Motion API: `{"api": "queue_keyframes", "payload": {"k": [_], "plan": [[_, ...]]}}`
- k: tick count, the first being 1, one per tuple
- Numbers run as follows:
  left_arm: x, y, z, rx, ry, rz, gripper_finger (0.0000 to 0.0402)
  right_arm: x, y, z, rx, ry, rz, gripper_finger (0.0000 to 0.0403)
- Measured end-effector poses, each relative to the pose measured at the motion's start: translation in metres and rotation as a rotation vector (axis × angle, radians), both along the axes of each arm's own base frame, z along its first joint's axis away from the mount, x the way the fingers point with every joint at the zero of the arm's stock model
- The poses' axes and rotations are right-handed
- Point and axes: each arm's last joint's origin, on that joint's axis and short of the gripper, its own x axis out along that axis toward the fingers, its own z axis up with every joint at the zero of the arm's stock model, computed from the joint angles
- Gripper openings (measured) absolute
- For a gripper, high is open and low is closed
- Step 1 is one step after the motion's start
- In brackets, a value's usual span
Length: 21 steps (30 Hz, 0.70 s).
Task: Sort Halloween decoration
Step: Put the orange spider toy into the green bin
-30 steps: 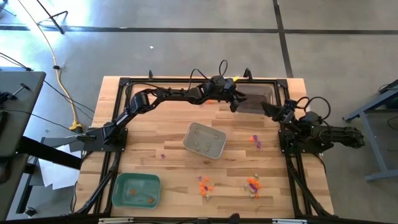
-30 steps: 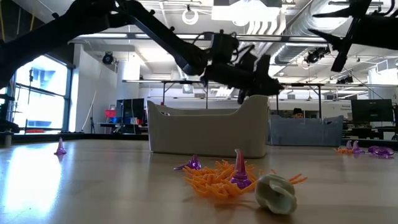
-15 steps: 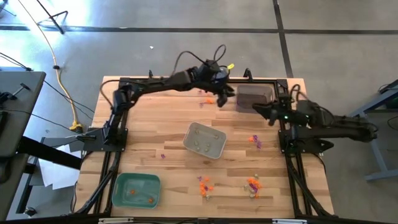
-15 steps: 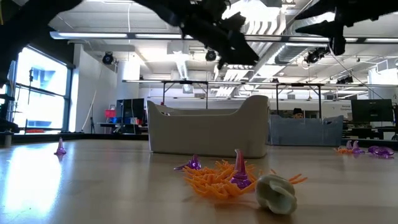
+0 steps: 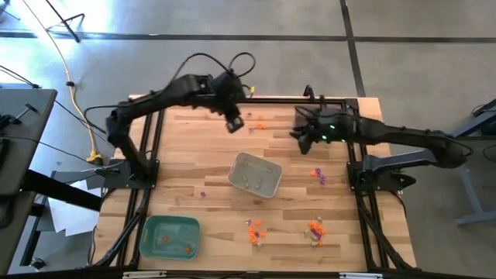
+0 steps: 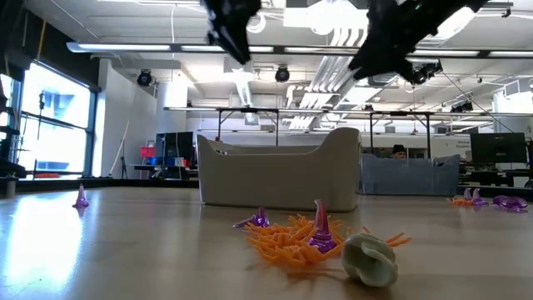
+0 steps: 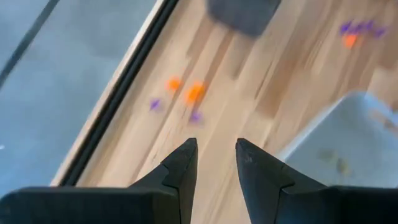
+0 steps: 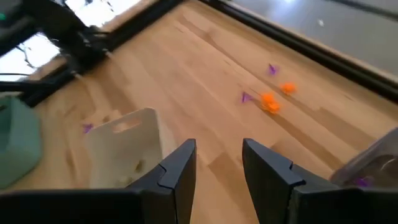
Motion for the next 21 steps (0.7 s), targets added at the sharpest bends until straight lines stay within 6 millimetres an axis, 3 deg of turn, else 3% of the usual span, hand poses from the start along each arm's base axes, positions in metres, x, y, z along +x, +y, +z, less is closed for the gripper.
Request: {"api": "queue_keyframes", "payload": {"k": [7, 12, 21], "plan": [[-0.050, -0.019, 0.034, 0.083, 0.053, -0.017, 0.0097, 0.036, -0.037, -0.032, 0.057, 0.024, -0.072, 0.0126], [-0.079, -0.024, 0.056, 0.178, 0.023, -0.010, 0.0097, 0.060, -0.052, -0.057, 0.064, 0.159, -0.059, 0.0126], [-0.106, -0.021, 0.073, 0.244, -0.018, -0.005, 0.0097, 0.115, -0.076, -0.064, -0.016, 0.448, 0.122, 0.0126]]}}
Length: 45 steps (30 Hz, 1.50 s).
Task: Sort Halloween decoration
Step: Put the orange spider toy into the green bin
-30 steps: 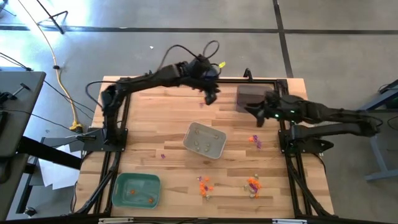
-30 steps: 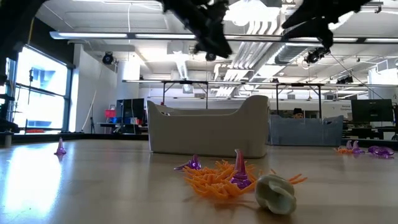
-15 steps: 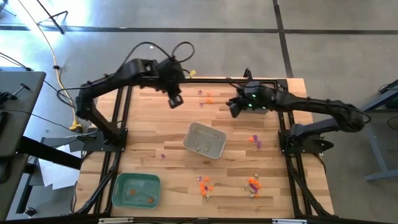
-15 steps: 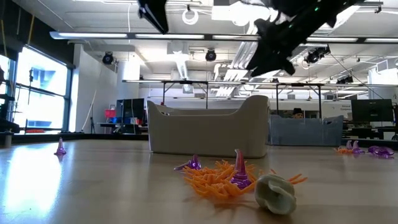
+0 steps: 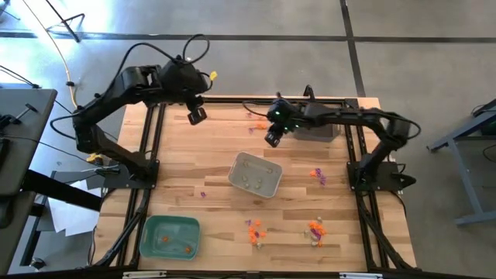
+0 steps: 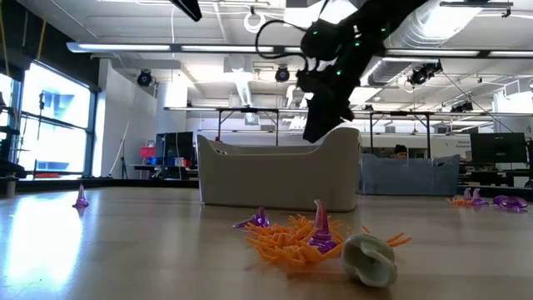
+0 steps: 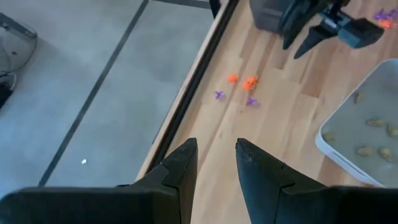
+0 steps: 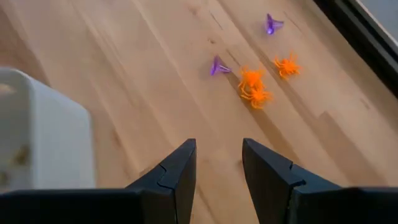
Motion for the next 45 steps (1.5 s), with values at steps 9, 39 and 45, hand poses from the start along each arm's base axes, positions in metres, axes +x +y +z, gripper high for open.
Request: {"api": "queue_keyframes", "payload": {"k": [9, 39, 45], "plan": [[-0.020, 0.010, 0.007, 0.055, 0.002, 0.092, 0.0097, 0.020, -0.036, -0.032, 0.040, 0.087, 0.125, 0.0126], [-0.050, 0.025, 0.016, 0.092, -0.014, 0.221, 0.0097, 0.026, -0.070, -0.065, -0.123, 0.107, 0.355, 0.0184], [-0.050, 0.026, 0.016, 0.093, -0.014, 0.227, 0.0097, 0.029, -0.072, -0.083, -0.120, 0.141, 0.354, 0.0184]]}}
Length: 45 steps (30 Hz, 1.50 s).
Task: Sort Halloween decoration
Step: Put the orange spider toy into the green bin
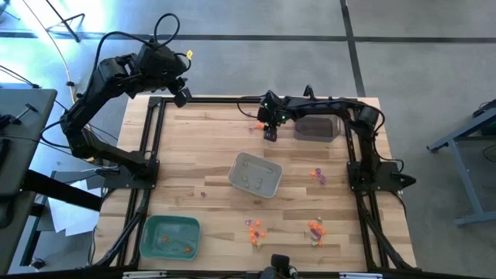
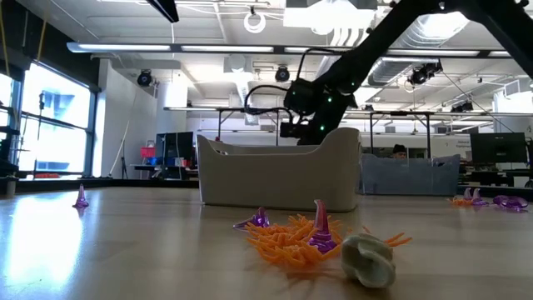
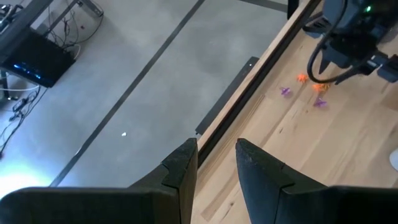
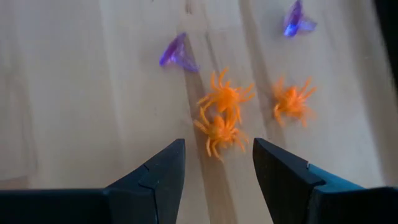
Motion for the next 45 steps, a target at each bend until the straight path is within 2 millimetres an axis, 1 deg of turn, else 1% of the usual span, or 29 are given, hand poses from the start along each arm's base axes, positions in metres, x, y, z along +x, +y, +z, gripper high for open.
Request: {"api": "queue_keyframes", "payload": {"k": [3, 6, 10, 13, 16, 21, 24, 32, 37, 43, 45], "plan": [[0.000, 0.000, 0.000, 0.000, 0.000, 0.003, 0.0097, 0.001, -0.001, -0.009, 0.006, 0.019, -0.003, 0.0184], [0.000, 0.000, 0.000, 0.000, -0.002, 0.006, 0.0097, 0.003, -0.001, -0.013, 0.013, 0.018, 0.000, 0.0181], [0.000, 0.000, 0.000, 0.000, -0.008, 0.021, 0.0097, 0.003, -0.001, -0.014, 0.012, 0.018, 0.002, 0.0166], [0.000, 0.000, 0.000, 0.000, -0.007, 0.021, 0.0097, 0.003, 0.000, -0.013, 0.011, 0.018, 0.001, 0.0144], [0.000, 0.000, 0.000, 0.000, -0.007, 0.021, 0.0097, 0.003, 0.000, -0.014, 0.014, 0.019, 0.001, 0.0115], [-0.001, 0.001, 0.000, 0.003, -0.006, 0.024, 0.0097, 0.003, 0.001, -0.014, 0.023, 0.022, -0.001, 0.0049], [-0.001, 0.001, 0.000, 0.004, -0.006, 0.024, 0.0097, 0.003, 0.001, -0.014, 0.042, 0.016, -0.037, 0.0011], [-0.001, 0.001, 0.000, 0.004, -0.004, 0.026, 0.0097, 0.002, 0.003, -0.013, 0.099, 0.012, -0.089, 0.0002], [-0.001, 0.001, 0.000, 0.004, -0.003, 0.025, 0.0097, -0.002, 0.008, -0.003, 0.114, 0.020, -0.096, 0.0001], [0.000, 0.000, 0.000, -0.011, -0.008, 0.011, 0.0097, -0.005, 0.011, 0.028, 0.095, -0.061, -0.111, 0.0000], [0.000, 0.000, -0.001, -0.022, -0.013, -0.002, 0.0097, -0.007, 0.013, 0.042, 0.089, -0.096, -0.124, 0.0000]]}}
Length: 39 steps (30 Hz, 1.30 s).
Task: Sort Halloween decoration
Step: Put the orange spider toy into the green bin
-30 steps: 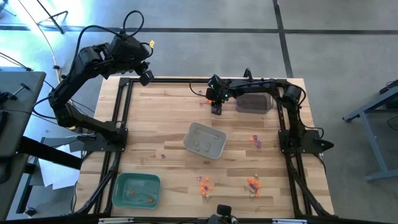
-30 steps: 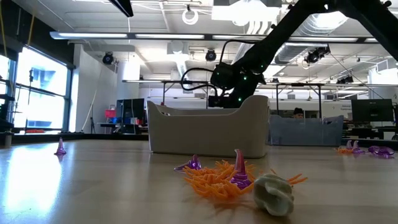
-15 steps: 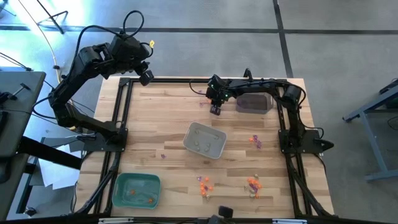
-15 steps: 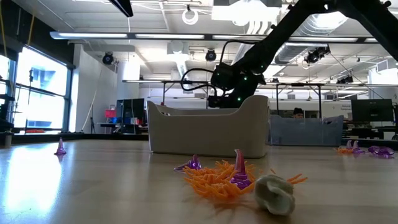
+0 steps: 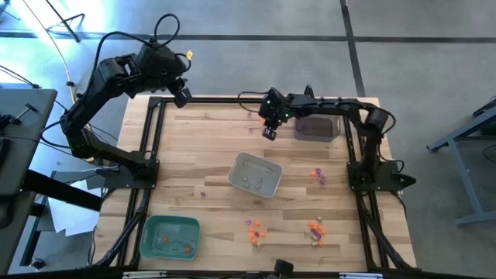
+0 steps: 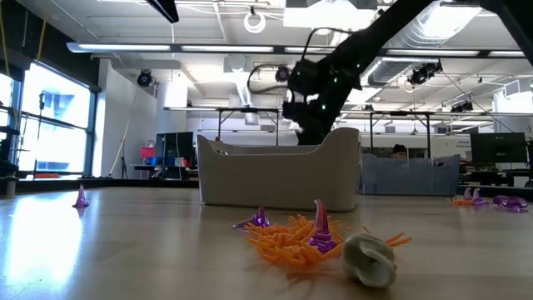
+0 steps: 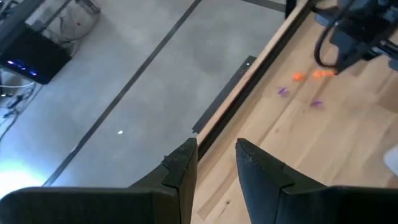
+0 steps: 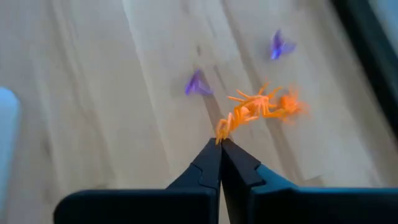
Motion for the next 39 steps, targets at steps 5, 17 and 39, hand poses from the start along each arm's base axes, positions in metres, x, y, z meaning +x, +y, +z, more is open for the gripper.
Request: {"api": "queue_keyframes", "payload": {"k": [5, 17, 39], "plan": [[0.003, 0.000, -0.006, -0.041, 0.003, -0.031, 0.0097, -0.005, 0.009, 0.034, -0.019, -0.097, -0.025, 0.0000], [0.018, 0.009, -0.054, -0.145, 0.125, -0.055, 0.0097, -0.007, 0.030, 0.069, -0.060, -0.183, -0.014, 0.0000], [0.028, 0.013, -0.068, -0.181, 0.065, -0.078, 0.0097, 0.009, 0.007, -0.028, 0.155, 0.028, -0.065, 0.0000]]}}
